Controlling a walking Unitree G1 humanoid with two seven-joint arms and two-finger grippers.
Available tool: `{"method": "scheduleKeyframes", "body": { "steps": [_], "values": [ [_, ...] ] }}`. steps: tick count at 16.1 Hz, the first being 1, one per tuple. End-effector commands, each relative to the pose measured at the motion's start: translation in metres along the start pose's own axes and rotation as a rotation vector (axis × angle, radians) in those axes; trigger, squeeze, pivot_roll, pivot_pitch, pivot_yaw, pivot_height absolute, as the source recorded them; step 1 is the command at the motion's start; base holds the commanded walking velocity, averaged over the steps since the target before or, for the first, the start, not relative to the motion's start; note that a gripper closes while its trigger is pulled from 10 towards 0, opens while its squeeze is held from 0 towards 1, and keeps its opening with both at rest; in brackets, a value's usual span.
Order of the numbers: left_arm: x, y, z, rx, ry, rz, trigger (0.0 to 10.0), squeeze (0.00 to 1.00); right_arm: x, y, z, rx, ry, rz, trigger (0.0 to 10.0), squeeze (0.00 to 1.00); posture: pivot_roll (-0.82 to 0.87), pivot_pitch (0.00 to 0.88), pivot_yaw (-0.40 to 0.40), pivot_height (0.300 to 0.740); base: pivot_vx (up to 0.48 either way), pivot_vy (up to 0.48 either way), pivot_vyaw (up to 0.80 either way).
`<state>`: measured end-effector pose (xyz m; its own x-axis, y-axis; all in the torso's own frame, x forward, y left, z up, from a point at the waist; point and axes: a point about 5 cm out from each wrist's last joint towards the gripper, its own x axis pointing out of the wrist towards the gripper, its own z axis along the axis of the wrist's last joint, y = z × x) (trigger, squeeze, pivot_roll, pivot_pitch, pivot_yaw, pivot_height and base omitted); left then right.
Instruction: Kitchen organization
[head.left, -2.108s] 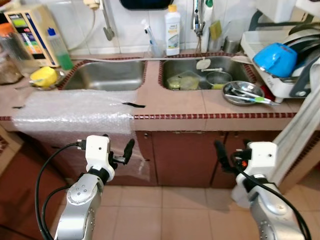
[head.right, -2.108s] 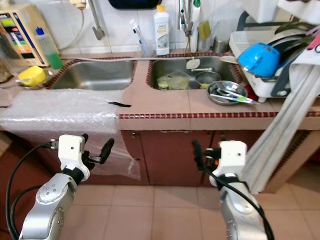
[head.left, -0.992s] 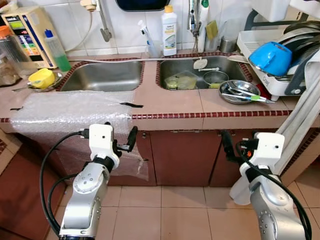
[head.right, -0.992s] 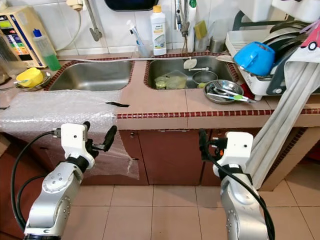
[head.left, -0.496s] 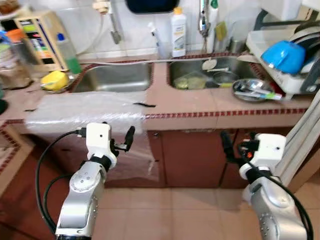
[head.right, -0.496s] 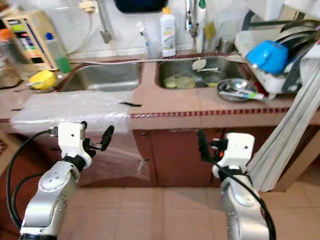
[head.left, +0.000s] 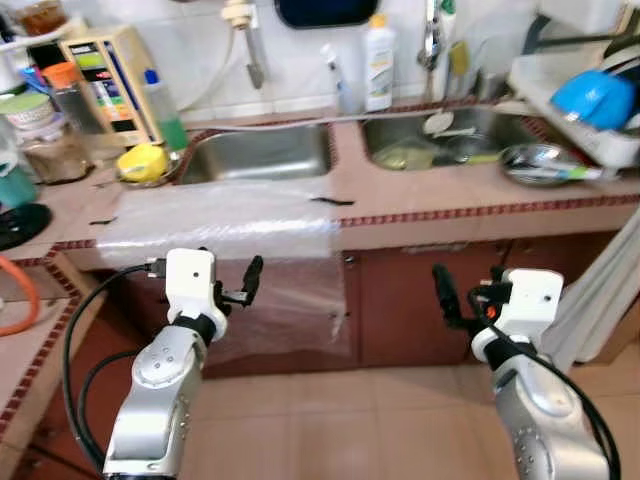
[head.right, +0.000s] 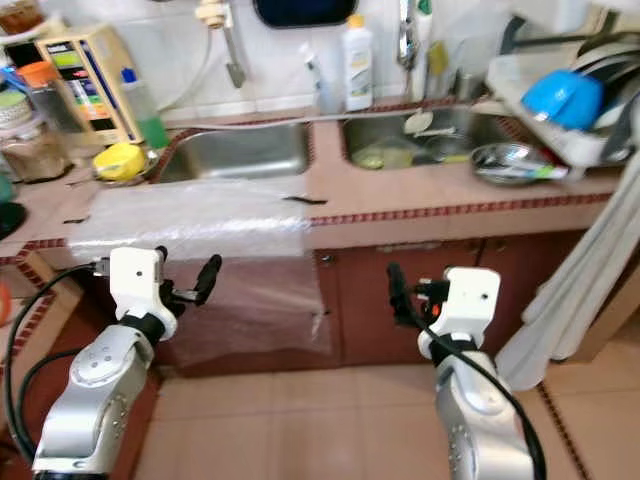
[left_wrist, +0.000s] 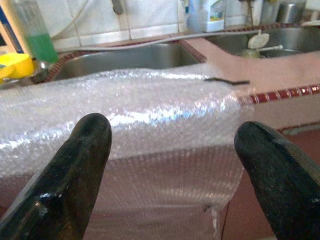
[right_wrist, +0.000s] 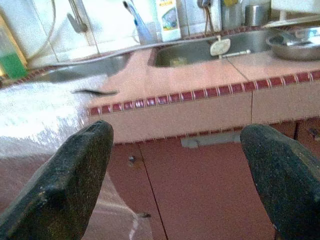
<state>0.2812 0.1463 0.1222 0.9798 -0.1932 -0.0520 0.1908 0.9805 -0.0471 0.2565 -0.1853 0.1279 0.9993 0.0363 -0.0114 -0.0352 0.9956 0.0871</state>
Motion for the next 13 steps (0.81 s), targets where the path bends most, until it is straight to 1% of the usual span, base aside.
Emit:
{"method": "scheduleKeyframes", "body": {
  "steps": [1,2,5,6,7,9,10,12,13],
  "values": [
    [0.000,-0.001,0.002,0.015,-0.006,-0.007,10.0,0.00,0.000,0.002,0.004,0.003,-0.012,0.014,10.0,0.00,0.04,0.000,0.100,0.740,0.000,0.480,0.00],
    [0.000,-0.001,0.002,0.015,-0.006,-0.003,10.0,0.00,0.001,0.003,0.005,-0.001,-0.010,0.021,10.0,0.00,0.04,0.000,0.096,0.740,0.000,0.274,0.00],
    [-0.002,0.000,0.000,0.027,-0.008,0.005,10.0,0.00,0.002,0.006,0.005,-0.010,-0.001,0.034,10.0,0.00,0.03,0.000,0.071,0.740,0.000,0.000,0.00],
    [-0.002,0.000,0.002,0.053,-0.028,0.026,10.0,0.00,0.003,0.010,0.007,-0.022,-0.001,0.058,10.0,0.00,0.02,0.000,0.064,0.740,0.000,0.000,0.00],
    [-0.002,-0.001,0.003,0.026,-0.044,0.027,10.0,0.00,0.003,0.012,0.007,-0.034,0.001,0.069,10.0,0.00,0.03,0.000,0.061,0.740,0.000,0.000,0.00],
    [-0.001,-0.002,0.008,0.031,-0.074,0.040,10.0,0.00,0.005,0.014,0.007,-0.028,0.001,0.075,10.0,0.00,0.03,0.000,0.064,0.740,0.000,0.000,0.00],
    [0.000,-0.003,0.009,0.007,-0.077,0.043,10.0,0.00,0.009,0.016,0.010,-0.036,-0.016,0.083,10.0,0.00,0.03,0.000,0.067,0.740,0.000,0.000,0.00],
    [0.001,-0.007,0.007,-0.010,-0.072,0.032,10.0,0.00,0.013,0.017,0.012,-0.036,-0.030,0.081,10.0,0.00,0.03,0.000,0.060,0.740,0.000,0.000,0.00],
    [0.002,-0.008,0.008,-0.020,-0.081,0.034,10.0,0.00,0.017,0.020,0.015,-0.053,-0.042,0.094,10.0,0.00,0.03,0.000,0.050,0.740,0.000,0.000,0.00]
  ]
}}
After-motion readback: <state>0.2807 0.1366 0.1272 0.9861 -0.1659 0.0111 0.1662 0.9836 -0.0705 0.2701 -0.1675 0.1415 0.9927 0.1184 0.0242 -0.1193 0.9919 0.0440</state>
